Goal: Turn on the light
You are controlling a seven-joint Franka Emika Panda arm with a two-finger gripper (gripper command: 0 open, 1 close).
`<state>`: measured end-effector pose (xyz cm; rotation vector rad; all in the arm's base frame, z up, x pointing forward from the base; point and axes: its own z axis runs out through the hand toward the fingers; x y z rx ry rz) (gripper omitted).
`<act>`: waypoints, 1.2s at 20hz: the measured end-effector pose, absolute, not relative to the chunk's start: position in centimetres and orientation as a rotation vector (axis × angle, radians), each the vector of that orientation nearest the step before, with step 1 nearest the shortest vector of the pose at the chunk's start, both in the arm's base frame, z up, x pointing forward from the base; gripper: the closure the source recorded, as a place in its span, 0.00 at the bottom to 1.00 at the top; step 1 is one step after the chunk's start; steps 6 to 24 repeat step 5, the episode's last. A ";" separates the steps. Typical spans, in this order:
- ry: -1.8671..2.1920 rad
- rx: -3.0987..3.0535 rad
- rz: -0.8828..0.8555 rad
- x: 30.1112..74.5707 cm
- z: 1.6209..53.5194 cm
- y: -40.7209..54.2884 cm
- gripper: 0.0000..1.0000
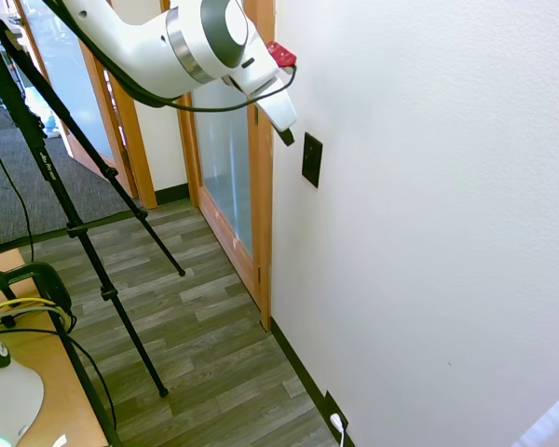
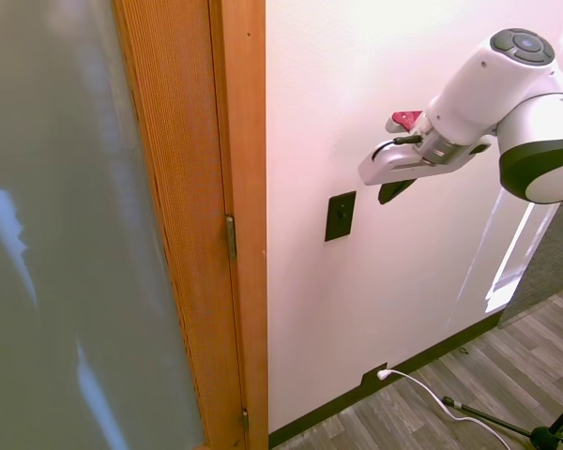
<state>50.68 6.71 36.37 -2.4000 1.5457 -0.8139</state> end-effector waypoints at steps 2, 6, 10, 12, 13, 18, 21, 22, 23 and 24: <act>1.552 -2.394 -0.811 49.7 36.7 6.6 1.00; 1.556 -2.385 -0.807 48.9 36.8 6.6 1.00; 1.556 -2.385 -0.807 48.9 36.8 6.6 1.00; 1.556 -2.385 -0.807 48.9 36.8 6.6 1.00; 1.556 -2.385 -0.807 48.9 36.8 6.6 1.00; 1.556 -2.385 -0.807 48.9 36.8 6.6 1.00; 1.556 -2.385 -0.807 48.9 36.8 6.6 1.00; 1.556 -2.385 -0.807 48.9 36.8 6.6 1.00; 1.556 -2.385 -0.807 48.9 36.8 6.6 1.00; 1.556 -2.385 -0.807 48.9 36.8 6.6 1.00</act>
